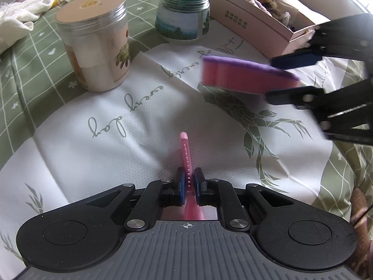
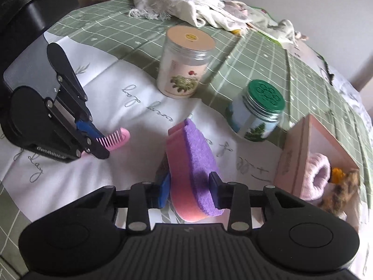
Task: Organize soft objects
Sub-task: 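Carry the sponge with the right tool while the left tool carries the comb toward the box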
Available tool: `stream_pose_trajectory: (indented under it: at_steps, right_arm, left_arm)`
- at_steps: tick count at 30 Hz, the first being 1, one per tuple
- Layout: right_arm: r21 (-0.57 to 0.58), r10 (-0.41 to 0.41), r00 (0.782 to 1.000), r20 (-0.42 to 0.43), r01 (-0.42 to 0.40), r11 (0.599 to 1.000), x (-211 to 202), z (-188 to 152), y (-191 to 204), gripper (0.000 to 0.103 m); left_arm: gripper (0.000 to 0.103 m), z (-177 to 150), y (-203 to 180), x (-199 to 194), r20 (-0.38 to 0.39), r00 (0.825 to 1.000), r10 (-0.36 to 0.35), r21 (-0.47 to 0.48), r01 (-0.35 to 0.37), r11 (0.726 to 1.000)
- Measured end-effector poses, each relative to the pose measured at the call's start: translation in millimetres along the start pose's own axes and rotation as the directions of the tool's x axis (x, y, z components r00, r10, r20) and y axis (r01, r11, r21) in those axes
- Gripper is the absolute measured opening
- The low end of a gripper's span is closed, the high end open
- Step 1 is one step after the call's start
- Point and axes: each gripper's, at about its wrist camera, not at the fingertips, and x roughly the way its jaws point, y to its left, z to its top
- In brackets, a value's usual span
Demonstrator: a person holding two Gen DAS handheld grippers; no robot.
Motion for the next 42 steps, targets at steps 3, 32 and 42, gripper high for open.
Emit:
stream_pose_trajectory:
  at_steps: [3,32,42]
  right_arm:
    - [0.024,0.037,0.999,-0.023,-0.037,0.999,-17.8,-6.1,-13.2,0.034]
    - [0.589,-0.183,0.978,0.097,0.092,0.803,-116.8,-145.5,-148.4,0.035]
    - [0.56,-0.068,0.998,-0.011,0.062,0.826,-81.2,-168.0,-94.4,0.035]
  left_arm:
    - [0.013,1.4,-5.7,-3.0,-0.003,1.0,-0.016,0.035,0.016,0.999]
    - [0.02,40.5,-142.9,-27.9,-0.186,0.982,-0.041,0.489,0.129,0.863]
    - [0.034,10.8,-118.9,11.2,-0.184,0.983,0.027,0.408,0.051,0.911]
